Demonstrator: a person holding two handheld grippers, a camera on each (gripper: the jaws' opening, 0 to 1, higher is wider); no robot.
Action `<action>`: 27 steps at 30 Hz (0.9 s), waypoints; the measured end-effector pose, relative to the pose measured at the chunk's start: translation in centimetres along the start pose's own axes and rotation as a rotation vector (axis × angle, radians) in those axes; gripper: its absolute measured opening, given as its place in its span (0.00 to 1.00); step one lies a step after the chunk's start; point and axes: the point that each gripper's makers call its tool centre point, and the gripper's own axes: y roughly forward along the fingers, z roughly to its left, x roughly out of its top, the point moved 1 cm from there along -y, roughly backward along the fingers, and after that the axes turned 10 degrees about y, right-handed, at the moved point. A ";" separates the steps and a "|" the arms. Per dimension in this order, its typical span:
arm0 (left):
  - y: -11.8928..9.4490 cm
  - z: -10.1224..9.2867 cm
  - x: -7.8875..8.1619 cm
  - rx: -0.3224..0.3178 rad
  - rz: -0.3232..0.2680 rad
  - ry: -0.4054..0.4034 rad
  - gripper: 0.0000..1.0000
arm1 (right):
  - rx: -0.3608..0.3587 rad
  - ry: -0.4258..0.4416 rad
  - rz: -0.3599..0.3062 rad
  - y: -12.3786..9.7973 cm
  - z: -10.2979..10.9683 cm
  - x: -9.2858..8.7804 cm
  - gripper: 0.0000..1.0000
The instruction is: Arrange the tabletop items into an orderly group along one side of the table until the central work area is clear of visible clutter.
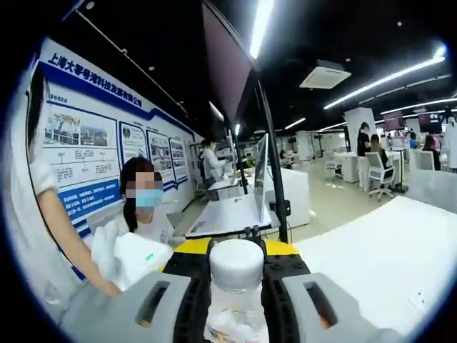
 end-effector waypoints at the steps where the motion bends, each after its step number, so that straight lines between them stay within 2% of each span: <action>1: 0.0 0.0 0.1 0.000 0.000 -0.004 0.36 | 0.000 0.003 -0.003 0.0 0.0 0.0 0.22; 11: -0.3 -0.5 -0.8 -0.009 0.004 -0.054 0.38 | 0.025 0.047 -0.019 0.4 -1.2 -0.6 0.22; 16: -1.4 -0.9 -1.9 -0.012 0.008 -0.054 0.43 | 0.048 -0.082 0.044 0.6 -2.3 -2.4 0.22; 18: -1.9 -1.1 -2.3 -0.023 0.005 -0.084 0.42 | 0.056 -0.090 0.053 0.6 -3.0 -3.1 0.22; 21: -2.8 -0.9 -2.6 -0.001 0.003 -0.081 0.41 | 0.083 -0.101 0.065 0.5 -3.9 -3.7 0.22; 27: -4.0 -0.5 -3.3 0.013 -0.001 -0.143 0.38 | 0.149 -0.200 0.070 1.1 -4.9 -4.2 0.22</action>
